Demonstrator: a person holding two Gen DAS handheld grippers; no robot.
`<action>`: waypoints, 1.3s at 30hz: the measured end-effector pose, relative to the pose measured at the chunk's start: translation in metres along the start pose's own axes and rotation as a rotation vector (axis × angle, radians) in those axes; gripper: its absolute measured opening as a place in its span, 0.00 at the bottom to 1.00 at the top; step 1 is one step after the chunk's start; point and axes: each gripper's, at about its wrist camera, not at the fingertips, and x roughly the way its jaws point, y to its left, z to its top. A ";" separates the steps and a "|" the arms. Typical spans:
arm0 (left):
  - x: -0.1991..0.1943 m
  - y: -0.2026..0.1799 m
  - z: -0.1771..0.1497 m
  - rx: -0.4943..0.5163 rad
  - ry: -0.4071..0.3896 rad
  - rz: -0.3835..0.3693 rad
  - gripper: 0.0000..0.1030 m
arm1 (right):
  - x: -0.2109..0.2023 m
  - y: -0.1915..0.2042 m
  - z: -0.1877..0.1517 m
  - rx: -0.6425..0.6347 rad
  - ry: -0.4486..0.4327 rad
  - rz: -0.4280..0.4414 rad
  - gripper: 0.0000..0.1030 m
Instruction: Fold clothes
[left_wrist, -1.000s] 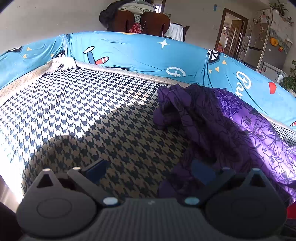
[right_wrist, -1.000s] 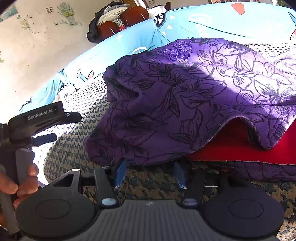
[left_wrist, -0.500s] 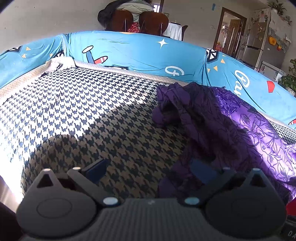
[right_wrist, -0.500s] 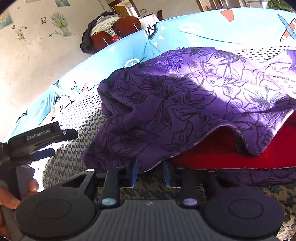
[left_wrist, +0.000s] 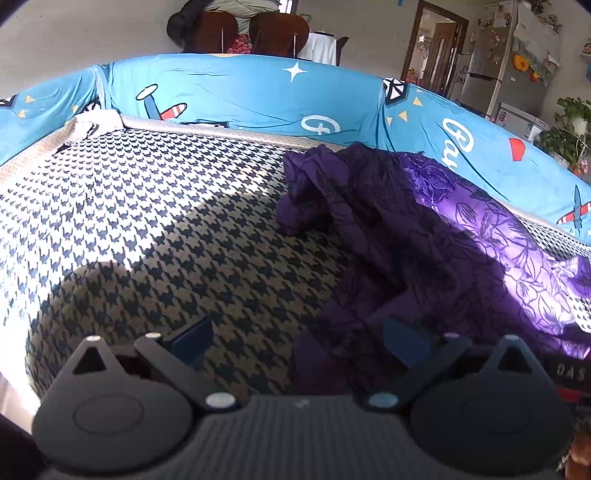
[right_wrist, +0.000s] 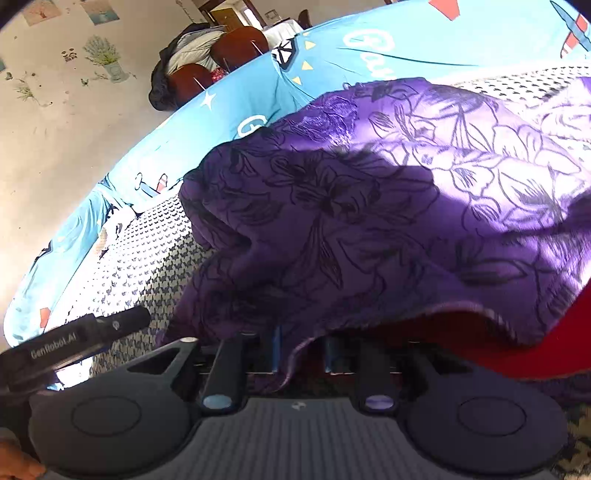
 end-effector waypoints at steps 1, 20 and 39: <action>0.000 -0.001 -0.001 0.010 0.005 -0.014 1.00 | 0.000 0.001 0.005 -0.009 -0.005 0.011 0.13; 0.023 -0.066 -0.005 0.245 -0.046 -0.119 1.00 | -0.010 0.006 0.105 0.010 -0.173 0.202 0.09; 0.081 -0.021 0.093 0.101 -0.068 0.153 1.00 | 0.010 0.003 0.075 -0.079 -0.015 0.202 0.19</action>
